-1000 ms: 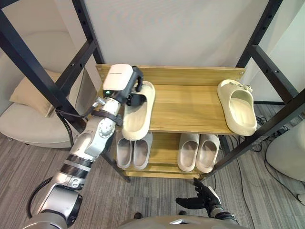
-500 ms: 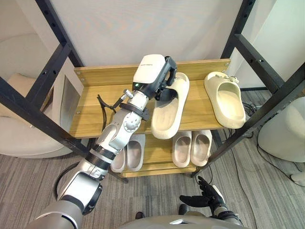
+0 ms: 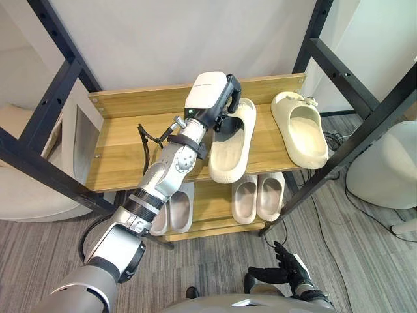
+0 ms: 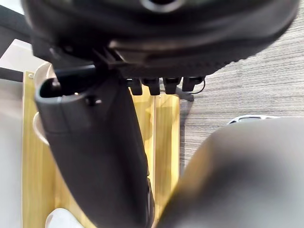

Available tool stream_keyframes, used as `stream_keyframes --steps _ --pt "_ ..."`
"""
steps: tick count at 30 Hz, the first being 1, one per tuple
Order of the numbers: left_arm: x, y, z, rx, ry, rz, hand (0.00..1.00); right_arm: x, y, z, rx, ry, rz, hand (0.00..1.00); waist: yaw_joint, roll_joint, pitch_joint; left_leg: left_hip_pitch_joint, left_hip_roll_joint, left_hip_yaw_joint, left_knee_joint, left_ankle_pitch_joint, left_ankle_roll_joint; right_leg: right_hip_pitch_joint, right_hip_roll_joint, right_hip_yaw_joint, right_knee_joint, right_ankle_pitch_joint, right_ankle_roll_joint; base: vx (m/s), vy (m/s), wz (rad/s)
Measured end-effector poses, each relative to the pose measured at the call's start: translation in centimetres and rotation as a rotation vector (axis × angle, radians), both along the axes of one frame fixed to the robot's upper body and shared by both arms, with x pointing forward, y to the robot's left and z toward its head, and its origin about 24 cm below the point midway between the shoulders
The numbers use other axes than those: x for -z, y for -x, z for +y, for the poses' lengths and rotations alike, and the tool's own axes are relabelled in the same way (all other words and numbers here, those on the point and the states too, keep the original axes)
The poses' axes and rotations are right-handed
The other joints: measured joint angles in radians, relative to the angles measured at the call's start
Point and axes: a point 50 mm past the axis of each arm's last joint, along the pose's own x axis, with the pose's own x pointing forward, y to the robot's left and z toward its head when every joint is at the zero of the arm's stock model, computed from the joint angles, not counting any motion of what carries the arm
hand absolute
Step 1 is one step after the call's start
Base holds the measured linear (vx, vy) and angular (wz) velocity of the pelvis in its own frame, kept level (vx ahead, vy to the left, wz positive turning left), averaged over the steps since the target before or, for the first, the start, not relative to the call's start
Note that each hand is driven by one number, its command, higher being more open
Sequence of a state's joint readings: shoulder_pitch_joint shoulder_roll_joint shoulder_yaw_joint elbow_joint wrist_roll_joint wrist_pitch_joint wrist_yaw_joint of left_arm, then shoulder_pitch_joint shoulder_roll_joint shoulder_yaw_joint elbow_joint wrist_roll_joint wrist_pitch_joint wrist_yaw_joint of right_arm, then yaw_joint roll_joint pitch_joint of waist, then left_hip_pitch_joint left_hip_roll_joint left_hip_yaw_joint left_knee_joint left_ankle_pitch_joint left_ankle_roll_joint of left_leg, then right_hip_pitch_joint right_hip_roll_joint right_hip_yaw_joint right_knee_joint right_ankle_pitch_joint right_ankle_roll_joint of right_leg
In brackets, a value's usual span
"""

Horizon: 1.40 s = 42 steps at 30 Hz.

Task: Organize the slippers on the shoe rack

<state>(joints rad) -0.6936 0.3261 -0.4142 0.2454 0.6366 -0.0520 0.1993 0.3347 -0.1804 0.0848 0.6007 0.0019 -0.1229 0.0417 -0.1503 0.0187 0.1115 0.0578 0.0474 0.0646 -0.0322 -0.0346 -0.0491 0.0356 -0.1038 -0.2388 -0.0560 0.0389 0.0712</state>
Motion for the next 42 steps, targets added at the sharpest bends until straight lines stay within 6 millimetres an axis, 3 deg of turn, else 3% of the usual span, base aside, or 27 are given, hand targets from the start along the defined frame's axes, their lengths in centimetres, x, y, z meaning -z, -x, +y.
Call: stream_keyframes --steps 2,3,26,32,33,42 --pt "-0.1 -0.1 0.0 -0.002 0.002 -0.006 0.00 0.0 0.1 -0.1 0.007 0.001 0.002 1.00 -0.006 0.000 0.001 -0.001 0.000 0.000 0.000 0.000 0.000 -0.001 0.000 0.000 0.000 0.000 0.000 0.00 0.000 0.00" --pt "-0.2 -0.1 0.0 -0.003 0.002 -0.007 1.00 0.0 0.1 -0.1 0.007 0.001 0.002 1.00 -0.006 0.000 0.001 -0.002 0.000 0.000 0.000 0.000 0.000 -0.001 0.000 0.000 0.000 0.000 0.000 0.00 0.000 0.00" --pt "-1.8 -0.2 -2.7 0.060 0.155 -0.009 1.00 -0.1 0.0 0.0 0.014 0.005 -0.007 1.00 -0.021 0.000 0.021 -0.017 -0.001 0.001 0.001 0.000 0.000 -0.014 -0.001 0.002 -0.001 0.000 0.000 0.00 0.000 0.00" --pt "-2.0 0.6 -3.4 0.100 0.187 -0.015 1.00 -0.1 -0.1 -0.1 0.013 0.007 -0.012 1.00 -0.019 0.003 0.027 -0.002 -0.001 0.000 0.002 0.000 0.000 0.002 -0.001 0.002 -0.001 0.000 0.000 -0.01 0.004 0.00" --pt "-1.7 1.5 -3.8 0.133 0.241 -0.002 1.00 -0.1 0.0 -0.1 0.012 0.009 -0.011 1.00 -0.013 0.005 0.028 0.000 0.000 0.000 0.003 0.000 0.000 0.005 -0.001 0.002 -0.001 0.000 0.000 -0.03 0.026 0.02" --pt "-1.2 2.5 -3.5 0.139 0.278 -0.011 1.00 -0.1 0.1 -0.2 0.010 0.012 -0.009 1.00 0.000 0.008 0.029 0.003 -0.001 -0.003 0.007 0.000 0.000 0.013 -0.001 -0.001 -0.002 0.000 0.000 0.00 0.000 0.01"
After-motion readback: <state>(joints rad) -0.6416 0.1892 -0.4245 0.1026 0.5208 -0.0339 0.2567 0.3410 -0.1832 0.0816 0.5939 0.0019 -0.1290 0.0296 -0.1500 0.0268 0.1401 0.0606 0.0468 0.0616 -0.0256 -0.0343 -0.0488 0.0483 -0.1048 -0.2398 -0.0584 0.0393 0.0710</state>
